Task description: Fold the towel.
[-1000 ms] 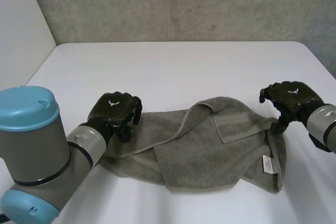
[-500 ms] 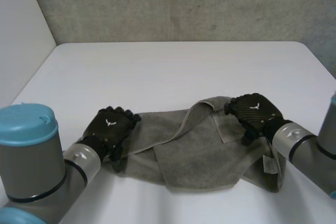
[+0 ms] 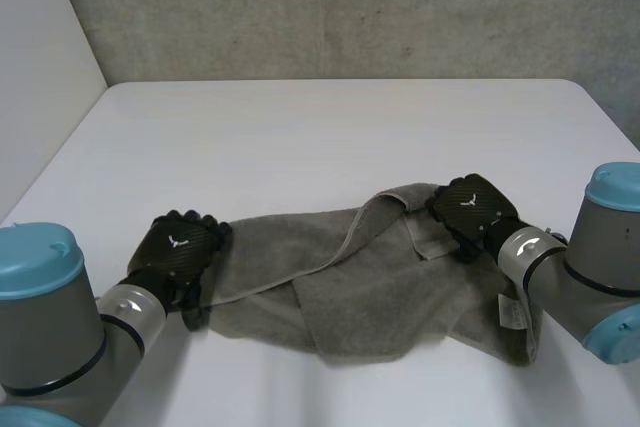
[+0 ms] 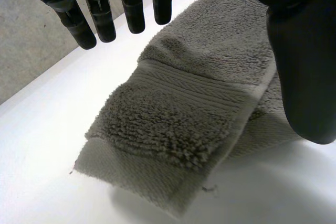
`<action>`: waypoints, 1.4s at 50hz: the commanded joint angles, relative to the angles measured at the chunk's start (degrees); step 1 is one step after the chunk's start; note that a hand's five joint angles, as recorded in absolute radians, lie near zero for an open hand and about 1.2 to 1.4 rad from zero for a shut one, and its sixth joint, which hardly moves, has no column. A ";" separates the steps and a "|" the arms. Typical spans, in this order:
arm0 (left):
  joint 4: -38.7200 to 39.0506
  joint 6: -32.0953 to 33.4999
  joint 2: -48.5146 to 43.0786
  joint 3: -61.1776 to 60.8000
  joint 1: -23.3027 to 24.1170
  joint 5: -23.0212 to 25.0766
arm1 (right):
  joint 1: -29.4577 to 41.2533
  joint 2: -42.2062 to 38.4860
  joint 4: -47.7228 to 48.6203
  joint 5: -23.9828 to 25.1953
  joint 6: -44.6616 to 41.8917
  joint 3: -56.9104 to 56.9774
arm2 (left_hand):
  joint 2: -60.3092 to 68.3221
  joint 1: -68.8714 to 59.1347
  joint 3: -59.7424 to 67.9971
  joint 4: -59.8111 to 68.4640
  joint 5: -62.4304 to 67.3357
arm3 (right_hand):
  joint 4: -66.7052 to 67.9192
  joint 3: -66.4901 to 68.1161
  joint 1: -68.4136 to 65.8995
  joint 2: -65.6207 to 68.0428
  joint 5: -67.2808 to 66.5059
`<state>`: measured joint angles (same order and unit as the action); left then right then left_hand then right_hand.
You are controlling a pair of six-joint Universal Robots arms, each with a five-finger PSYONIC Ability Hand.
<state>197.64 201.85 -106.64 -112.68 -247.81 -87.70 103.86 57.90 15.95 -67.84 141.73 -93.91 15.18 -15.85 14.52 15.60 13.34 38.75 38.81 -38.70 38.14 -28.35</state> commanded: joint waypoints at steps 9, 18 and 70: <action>0.73 0.03 -3.75 2.02 -0.65 -2.48 | 0.30 -0.86 2.24 -3.35 0.83 2.07 | 0.24 0.42 0.91 -0.17 -7.91 | 8.01 7.95 -8.06 8.62 -8.41; 2.32 0.03 -3.31 2.20 -0.92 -5.47 | 0.21 -0.78 2.15 -4.93 1.09 2.42 | 6.47 -5.80 7.13 6.05 -1.69 | 8.01 7.95 -8.06 8.62 -8.41; 11.02 -0.06 -0.76 -0.53 -1.09 -5.56 | 7.06 -2.71 1.62 -6.34 11.11 1.89 | 41.45 -40.79 42.12 41.04 33.30 | 15.41 15.35 -15.46 16.01 -15.81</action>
<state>208.65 201.82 -107.42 -113.17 -248.91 -93.25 110.53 55.19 17.52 -74.30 152.84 -91.70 63.60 -63.52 63.63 63.40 63.13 53.83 53.87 -53.79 53.75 -43.77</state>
